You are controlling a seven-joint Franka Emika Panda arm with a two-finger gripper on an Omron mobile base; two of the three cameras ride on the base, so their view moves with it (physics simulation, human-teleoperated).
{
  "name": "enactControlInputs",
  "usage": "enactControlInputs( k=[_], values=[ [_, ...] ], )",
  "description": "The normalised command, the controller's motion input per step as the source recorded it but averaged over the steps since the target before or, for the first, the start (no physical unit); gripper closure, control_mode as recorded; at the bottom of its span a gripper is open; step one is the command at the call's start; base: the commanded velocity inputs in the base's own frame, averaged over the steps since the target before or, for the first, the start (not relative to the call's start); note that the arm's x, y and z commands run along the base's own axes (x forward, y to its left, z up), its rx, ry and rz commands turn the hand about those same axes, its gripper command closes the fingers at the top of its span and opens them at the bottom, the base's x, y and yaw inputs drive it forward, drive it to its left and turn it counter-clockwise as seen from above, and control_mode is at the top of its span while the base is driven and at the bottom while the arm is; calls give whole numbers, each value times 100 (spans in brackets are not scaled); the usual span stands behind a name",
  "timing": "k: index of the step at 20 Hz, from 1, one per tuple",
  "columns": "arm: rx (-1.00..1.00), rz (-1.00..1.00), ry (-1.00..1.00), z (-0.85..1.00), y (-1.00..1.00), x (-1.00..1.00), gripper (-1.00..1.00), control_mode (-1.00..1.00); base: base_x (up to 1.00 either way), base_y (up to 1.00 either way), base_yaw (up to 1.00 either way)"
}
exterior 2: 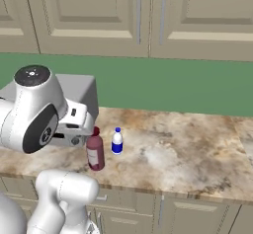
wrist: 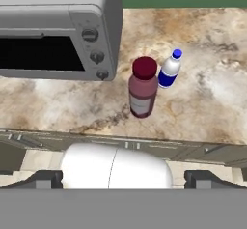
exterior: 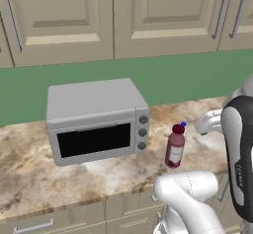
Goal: Move the drinks to the dining counter.
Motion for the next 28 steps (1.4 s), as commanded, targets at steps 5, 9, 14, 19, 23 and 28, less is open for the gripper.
enactControlInputs(
  k=[5,9,14,19,23,28],
  values=[
    [0,4,-3,-22,0,19,-100,-100,0,0,0],
    [0,3,0,-10,0,21,-100,-100,0,0,0],
    [0,1,0,-11,0,25,-100,-100,0,0,0],
    [0,0,1,-17,0,32,-100,-100,0,0,0],
    [0,0,0,-16,0,34,-100,-100,0,0,0],
    [0,1,4,-24,0,36,-100,-100,0,0,0]
  ],
)
